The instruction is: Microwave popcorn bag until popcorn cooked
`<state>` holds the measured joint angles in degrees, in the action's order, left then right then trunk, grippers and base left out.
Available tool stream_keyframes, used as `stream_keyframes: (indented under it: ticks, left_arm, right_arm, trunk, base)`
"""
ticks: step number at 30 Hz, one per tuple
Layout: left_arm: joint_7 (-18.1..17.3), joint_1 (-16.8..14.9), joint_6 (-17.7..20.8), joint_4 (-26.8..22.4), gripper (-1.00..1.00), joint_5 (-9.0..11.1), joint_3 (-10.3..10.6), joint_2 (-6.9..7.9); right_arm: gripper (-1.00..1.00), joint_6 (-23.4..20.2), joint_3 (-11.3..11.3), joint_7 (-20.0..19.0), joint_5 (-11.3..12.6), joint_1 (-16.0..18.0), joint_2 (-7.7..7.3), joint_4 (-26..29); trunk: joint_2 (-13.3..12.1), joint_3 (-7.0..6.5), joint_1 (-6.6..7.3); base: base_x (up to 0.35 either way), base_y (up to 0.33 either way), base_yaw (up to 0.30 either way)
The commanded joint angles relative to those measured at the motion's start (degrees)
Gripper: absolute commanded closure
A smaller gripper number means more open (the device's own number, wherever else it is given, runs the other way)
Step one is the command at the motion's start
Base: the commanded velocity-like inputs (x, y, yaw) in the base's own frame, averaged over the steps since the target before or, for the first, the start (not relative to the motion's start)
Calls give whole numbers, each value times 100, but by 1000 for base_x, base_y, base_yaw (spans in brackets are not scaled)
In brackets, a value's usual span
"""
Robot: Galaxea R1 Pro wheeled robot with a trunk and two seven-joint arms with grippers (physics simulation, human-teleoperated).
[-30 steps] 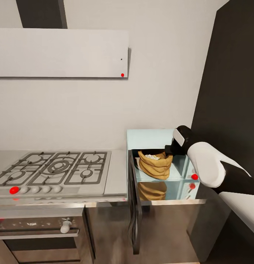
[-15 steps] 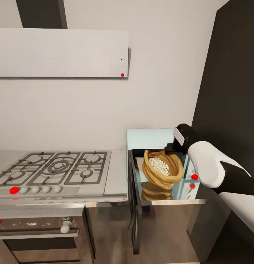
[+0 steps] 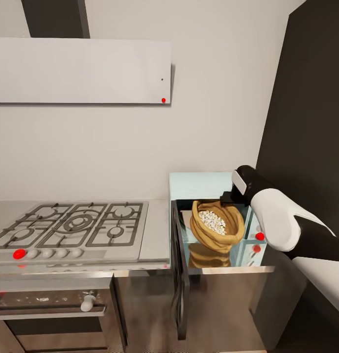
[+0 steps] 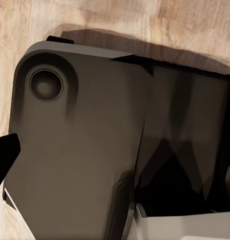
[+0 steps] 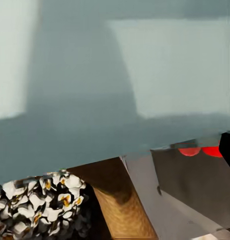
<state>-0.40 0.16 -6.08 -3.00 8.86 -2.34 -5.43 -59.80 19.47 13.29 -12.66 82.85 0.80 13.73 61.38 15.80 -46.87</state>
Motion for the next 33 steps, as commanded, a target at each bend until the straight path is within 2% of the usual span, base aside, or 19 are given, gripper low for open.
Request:
stream_keyframes:
  ticks: [1, 12, 19, 24, 25, 28, 30, 31, 33]
  left_arm:
    - [-4, 1, -10, -8, -100, 28, -20, -2]
    - [-4, 3, -16, -6, -100, 28, -20, -2]
    - [-4, 2, -16, -8, -100, 28, -20, -2]
    - [-4, 1, -16, -8, -100, 28, -20, -2]
    - [-4, 1, -16, -8, -100, 28, -20, -2]
    - [-4, 1, -16, -8, -100, 28, -20, -2]
    - [-4, 1, -16, -8, -100, 28, -20, -2]
    - [-4, 2, -16, -8, -100, 28, -20, -2]
    - [-4, 3, -16, -8, -100, 28, -19, -2]
  right_arm:
    - [-100, -20, 48, -7, -51, 3, 2, 7]
    - [-100, -20, 62, -68, -32, 3, 16, 48]
    - [-100, -20, 70, -781, -26, 3, 68, 161]
    - [-100, -20, 56, -1639, -59, -31, 27, 179]
    - [-100, 60, 45, -1839, -76, -52, 6, 179]
    - [-100, 587, 16, -1957, -100, -93, -10, 175]
    - [-100, 997, 5, -1984, -119, -222, -84, 181]
    - [-100, 1295, -1, -1992, -116, -314, -178, 169]
    - [-100, 1602, -4, -1992, -126, -369, -246, 118]
  trunk:
    - [4, 7, 1]
    - [4, 7, 1]
    - [4, 7, 1]
    - [4, 7, 1]
    - [4, 7, 1]
    - [4, 7, 1]
    - [4, 7, 1]
    - [4, 7, 1]
    - [4, 7, 1]
  base:
    - [-181, 0, 0]
    - [-333, 0, 0]
    - [-337, 0, 0]
    - [-77, 0, 0]
    - [-8, 0, 0]
    - [-3, 0, 0]
    - [0, 0, 0]
    - [0, 0, 0]
    - [0, 0, 0]
